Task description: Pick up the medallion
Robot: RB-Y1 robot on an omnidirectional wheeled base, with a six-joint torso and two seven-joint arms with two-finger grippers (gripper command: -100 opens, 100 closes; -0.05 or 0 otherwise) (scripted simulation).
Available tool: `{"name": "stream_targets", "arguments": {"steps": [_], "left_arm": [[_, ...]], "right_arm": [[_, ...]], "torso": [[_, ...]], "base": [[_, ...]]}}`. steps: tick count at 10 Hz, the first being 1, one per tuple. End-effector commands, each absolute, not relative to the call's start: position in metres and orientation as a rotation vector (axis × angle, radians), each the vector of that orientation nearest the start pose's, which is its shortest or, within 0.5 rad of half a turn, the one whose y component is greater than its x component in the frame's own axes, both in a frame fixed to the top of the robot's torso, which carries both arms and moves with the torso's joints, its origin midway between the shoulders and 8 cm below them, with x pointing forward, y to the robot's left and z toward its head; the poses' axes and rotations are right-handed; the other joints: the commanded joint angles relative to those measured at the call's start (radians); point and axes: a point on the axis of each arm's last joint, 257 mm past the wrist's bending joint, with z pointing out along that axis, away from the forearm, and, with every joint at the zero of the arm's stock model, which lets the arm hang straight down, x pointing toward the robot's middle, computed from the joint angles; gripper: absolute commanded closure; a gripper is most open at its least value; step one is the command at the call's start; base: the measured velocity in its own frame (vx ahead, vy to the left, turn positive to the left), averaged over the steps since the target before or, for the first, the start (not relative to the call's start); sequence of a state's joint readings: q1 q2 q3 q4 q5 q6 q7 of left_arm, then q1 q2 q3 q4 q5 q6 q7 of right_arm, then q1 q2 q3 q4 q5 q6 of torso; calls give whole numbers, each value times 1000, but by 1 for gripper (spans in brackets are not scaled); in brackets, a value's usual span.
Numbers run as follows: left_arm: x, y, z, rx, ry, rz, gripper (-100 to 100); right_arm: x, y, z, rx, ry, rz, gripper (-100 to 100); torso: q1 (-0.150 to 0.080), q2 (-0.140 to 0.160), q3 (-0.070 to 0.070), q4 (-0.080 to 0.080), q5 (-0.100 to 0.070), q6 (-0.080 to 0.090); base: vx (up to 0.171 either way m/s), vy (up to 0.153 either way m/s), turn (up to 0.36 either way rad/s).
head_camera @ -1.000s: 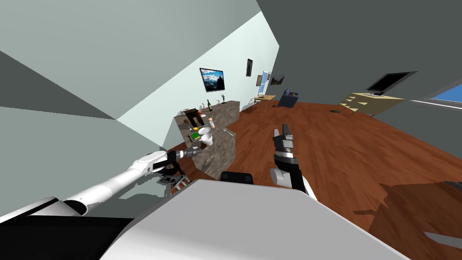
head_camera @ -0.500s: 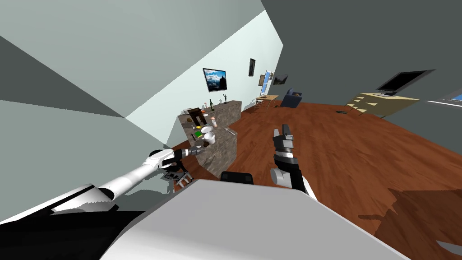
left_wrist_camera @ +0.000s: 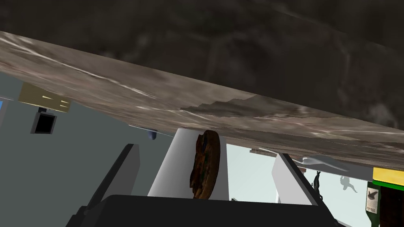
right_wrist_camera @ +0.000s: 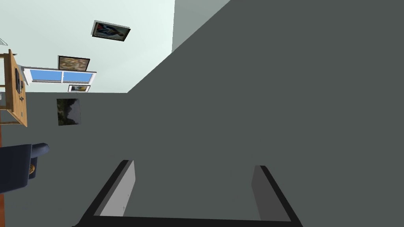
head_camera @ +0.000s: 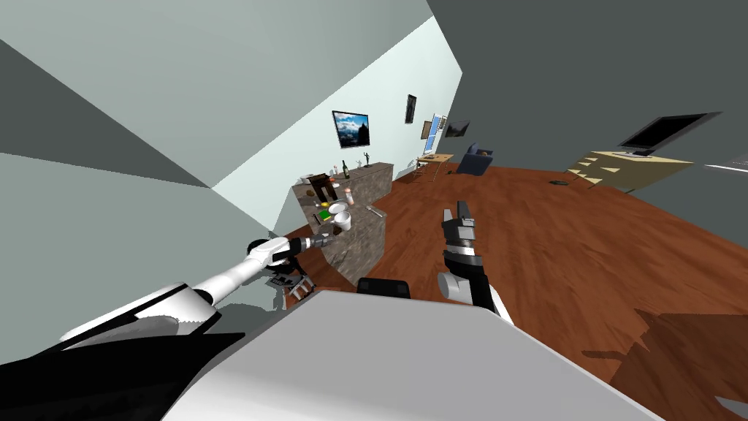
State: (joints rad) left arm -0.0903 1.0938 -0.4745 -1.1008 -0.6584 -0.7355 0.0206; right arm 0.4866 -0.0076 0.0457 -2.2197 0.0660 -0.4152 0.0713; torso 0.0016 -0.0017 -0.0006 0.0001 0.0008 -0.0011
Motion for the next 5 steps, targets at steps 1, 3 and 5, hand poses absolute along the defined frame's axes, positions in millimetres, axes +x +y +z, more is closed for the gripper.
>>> {"name": "stream_targets", "arguments": {"steps": [1,3,5], "left_arm": [[433,401,-329,558,2124,-449,-100],[437,389,-350,555,2160,-477,-100],[456,382,-333,575,2120,-470,-100]], "right_arm": [[373,-259,-16,689,771,1213,0],[373,-259,-16,689,771,1213,0],[373,-259,-16,689,771,1213,0]], "torso": [[0,0,0,0,0,0],[1,0,0,0,0,-1],[0,0,0,0,0,0]], "base": [[-2,0,-20],[-54,23,96],[-16,5,5]]}}
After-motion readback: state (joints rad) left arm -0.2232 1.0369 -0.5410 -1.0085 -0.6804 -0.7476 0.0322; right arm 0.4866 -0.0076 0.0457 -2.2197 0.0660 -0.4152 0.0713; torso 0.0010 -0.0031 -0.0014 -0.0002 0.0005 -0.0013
